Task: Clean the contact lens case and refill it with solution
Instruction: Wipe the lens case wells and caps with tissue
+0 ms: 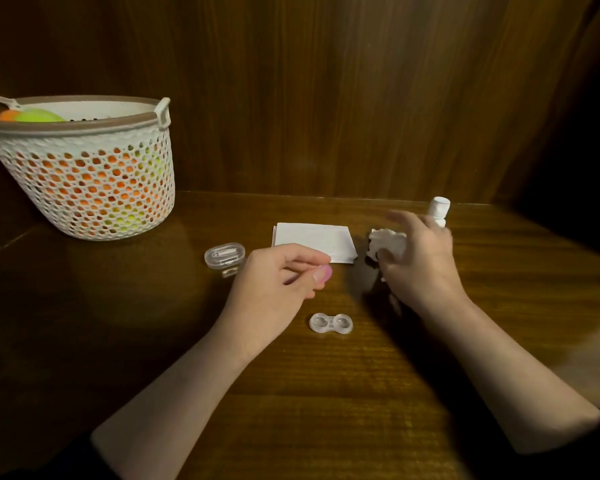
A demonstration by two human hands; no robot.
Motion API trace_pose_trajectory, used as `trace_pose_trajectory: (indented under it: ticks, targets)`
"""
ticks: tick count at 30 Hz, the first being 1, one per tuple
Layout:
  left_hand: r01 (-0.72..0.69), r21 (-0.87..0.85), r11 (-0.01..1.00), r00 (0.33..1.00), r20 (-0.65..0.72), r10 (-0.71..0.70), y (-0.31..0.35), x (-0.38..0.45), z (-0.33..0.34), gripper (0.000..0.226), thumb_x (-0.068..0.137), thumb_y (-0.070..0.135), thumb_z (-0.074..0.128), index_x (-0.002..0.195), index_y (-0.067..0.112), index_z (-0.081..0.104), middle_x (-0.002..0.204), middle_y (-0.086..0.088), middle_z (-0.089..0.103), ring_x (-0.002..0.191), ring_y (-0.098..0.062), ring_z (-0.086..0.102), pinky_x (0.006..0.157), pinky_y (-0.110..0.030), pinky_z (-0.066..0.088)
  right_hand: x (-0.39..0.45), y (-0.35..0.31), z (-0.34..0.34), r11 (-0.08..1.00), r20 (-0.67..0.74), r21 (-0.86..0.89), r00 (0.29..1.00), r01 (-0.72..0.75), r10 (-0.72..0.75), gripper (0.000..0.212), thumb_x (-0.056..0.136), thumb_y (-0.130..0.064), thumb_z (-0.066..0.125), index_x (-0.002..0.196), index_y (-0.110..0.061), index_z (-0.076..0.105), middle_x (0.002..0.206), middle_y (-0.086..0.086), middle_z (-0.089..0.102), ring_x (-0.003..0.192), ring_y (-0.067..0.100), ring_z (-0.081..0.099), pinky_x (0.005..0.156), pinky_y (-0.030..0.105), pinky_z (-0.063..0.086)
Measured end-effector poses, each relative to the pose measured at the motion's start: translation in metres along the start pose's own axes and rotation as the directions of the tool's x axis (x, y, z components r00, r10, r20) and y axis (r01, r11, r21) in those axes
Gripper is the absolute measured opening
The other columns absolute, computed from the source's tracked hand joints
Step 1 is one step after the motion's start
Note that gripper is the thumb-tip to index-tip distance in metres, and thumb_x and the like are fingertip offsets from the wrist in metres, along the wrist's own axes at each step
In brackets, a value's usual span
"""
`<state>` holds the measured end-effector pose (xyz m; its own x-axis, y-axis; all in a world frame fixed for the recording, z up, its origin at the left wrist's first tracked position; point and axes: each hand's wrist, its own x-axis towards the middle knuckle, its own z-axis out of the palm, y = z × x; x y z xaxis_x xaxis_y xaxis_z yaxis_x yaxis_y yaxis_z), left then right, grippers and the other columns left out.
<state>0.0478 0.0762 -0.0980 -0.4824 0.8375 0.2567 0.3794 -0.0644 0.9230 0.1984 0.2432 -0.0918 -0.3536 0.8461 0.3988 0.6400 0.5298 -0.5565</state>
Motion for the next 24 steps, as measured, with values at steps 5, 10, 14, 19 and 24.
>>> trace_pose_trajectory:
  ticks: [5, 10, 14, 19, 24]
  targets:
    - [-0.017, 0.062, 0.998, 1.0, -0.007, 0.017, -0.001, 0.0, -0.002, 0.023, 0.095, 0.014, 0.078, 0.111, 0.031, 0.079, 0.099, 0.013, 0.08, 0.094, -0.003, 0.077, 0.08, -0.028, 0.066, 0.001, 0.0, -0.006, 0.999, 0.003, -0.038, 1.0, 0.031, -0.031, 0.051, 0.089, -0.002, 0.079, 0.133, -0.025, 0.069, 0.132, 0.0, 0.069, 0.126, 0.024, 0.058, 0.104, 0.044, 0.054]
    - [-0.022, 0.164, 0.986, 1.0, 0.002, 0.022, 0.0, -0.002, -0.001, 0.035, 0.091, 0.008, 0.082, 0.115, 0.032, 0.078, 0.097, 0.017, 0.078, 0.095, 0.002, 0.074, 0.086, -0.03, 0.066, -0.006, -0.008, -0.011, 0.996, 0.157, 0.04, 0.984, 0.084, -0.089, 0.029, 0.092, -0.017, 0.077, 0.115, -0.034, 0.074, 0.113, -0.015, 0.075, 0.121, 0.018, 0.062, 0.108, 0.045, 0.052]
    - [-0.017, 0.192, 0.981, 1.0, -0.011, 0.019, 0.004, -0.002, 0.0, 0.047, 0.089, 0.012, 0.085, 0.122, 0.04, 0.066, 0.097, 0.017, 0.077, 0.092, -0.001, 0.075, 0.086, -0.032, 0.066, -0.013, -0.021, -0.017, 0.845, 0.366, 0.53, 0.919, -0.075, -0.148, 0.016, 0.096, -0.021, 0.079, 0.111, -0.027, 0.077, 0.095, -0.005, 0.08, 0.096, 0.015, 0.076, 0.091, 0.034, 0.064]
    - [-0.053, 0.2, 0.978, 0.999, 0.017, 0.05, 0.009, -0.004, 0.001, 0.055, 0.086, 0.01, 0.087, 0.119, 0.046, 0.061, 0.097, 0.018, 0.074, 0.094, -0.002, 0.073, 0.087, -0.031, 0.065, -0.024, -0.029, -0.011, 0.714, 0.549, 0.637, 0.821, -0.289, -0.158, 0.023, 0.095, -0.005, 0.079, 0.117, -0.008, 0.073, 0.101, 0.015, 0.082, 0.094, 0.025, 0.081, 0.08, 0.033, 0.066]
    - [-0.039, 0.168, 0.985, 0.998, 0.046, 0.032, 0.01, -0.004, 0.001, 0.062, 0.084, 0.008, 0.089, 0.124, 0.042, 0.058, 0.106, 0.014, 0.071, 0.096, -0.001, 0.073, 0.087, -0.027, 0.065, -0.025, -0.028, -0.008, 0.701, 0.554, 0.643, 0.819, -0.307, -0.15, 0.021, 0.089, 0.001, 0.083, 0.11, 0.0, 0.077, 0.097, 0.016, 0.083, 0.089, 0.024, 0.083, 0.074, 0.025, 0.065]
